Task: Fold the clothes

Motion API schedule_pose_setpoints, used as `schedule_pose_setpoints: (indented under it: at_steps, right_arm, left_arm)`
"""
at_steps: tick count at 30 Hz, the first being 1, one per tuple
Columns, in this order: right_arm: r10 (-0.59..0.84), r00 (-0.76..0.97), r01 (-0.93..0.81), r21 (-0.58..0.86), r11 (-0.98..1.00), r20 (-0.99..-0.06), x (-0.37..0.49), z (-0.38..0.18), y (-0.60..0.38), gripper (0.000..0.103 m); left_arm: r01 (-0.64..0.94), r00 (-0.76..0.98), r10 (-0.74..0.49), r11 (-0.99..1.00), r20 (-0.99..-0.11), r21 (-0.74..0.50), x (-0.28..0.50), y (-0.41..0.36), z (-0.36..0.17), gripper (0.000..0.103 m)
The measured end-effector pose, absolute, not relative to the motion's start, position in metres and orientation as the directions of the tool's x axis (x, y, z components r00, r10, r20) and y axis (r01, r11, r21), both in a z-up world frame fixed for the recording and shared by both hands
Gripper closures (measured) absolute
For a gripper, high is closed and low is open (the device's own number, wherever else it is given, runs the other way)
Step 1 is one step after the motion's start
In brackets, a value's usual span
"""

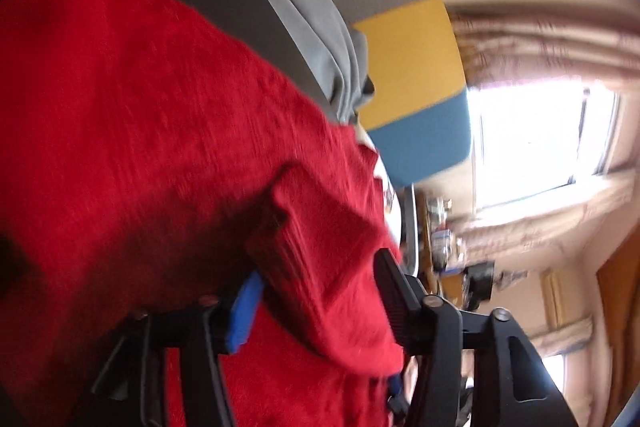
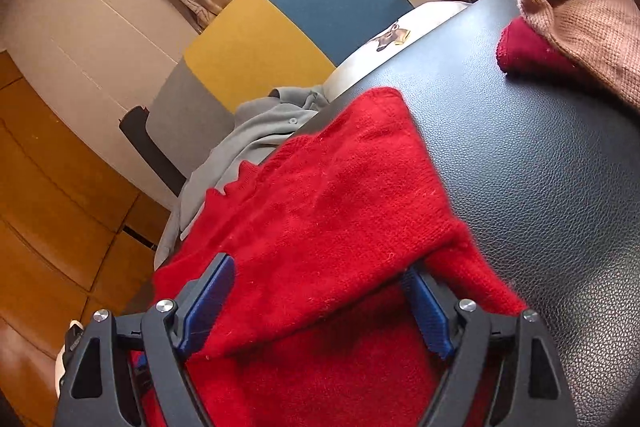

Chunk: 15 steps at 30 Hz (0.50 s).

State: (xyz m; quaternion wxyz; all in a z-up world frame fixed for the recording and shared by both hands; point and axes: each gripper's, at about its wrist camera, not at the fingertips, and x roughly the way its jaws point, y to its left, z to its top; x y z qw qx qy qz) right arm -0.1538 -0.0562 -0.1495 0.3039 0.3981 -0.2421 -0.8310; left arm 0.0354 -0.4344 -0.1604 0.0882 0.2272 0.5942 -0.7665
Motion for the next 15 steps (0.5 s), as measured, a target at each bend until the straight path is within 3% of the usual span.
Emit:
schedule_pose_setpoints:
  at_steps: [2,3,4,5,15]
  right_arm:
    - [-0.697,-0.499,0.313,0.643,-0.699,-0.514,-0.154,-0.15,-0.056,0.018]
    - [-0.696,-0.5,0.312,0.642,-0.7,-0.515,-0.154,-0.149,-0.057,0.018]
    - [-0.696,-0.5,0.313,0.641,-0.701,-0.516,-0.154,-0.149,-0.057,0.018]
    - [-0.696,-0.5,0.314,0.641,-0.701,-0.516,-0.154,-0.149,-0.057,0.018]
    - [-0.696,-0.502,0.312,0.644,-0.699,-0.513,-0.152,-0.149,-0.059,0.018]
  left_arm:
    - [0.447,-0.859,0.118,-0.299,-0.498,-0.843,0.025,-0.435,-0.158,0.048]
    - [0.466,-0.844,0.115,-0.325,-0.524,-0.823,0.019,-0.434,-0.155,0.056]
    - [0.478,-0.834,0.109,-0.349,-0.541,-0.806,0.016,-0.432,-0.153,0.067]
    - [0.484,-0.827,0.102,-0.372,-0.553,-0.792,0.014,-0.429,-0.15,0.091]
    - [0.545,-0.806,-0.056,-0.46,-0.59,-0.701,0.05,-0.414,-0.138,0.093]
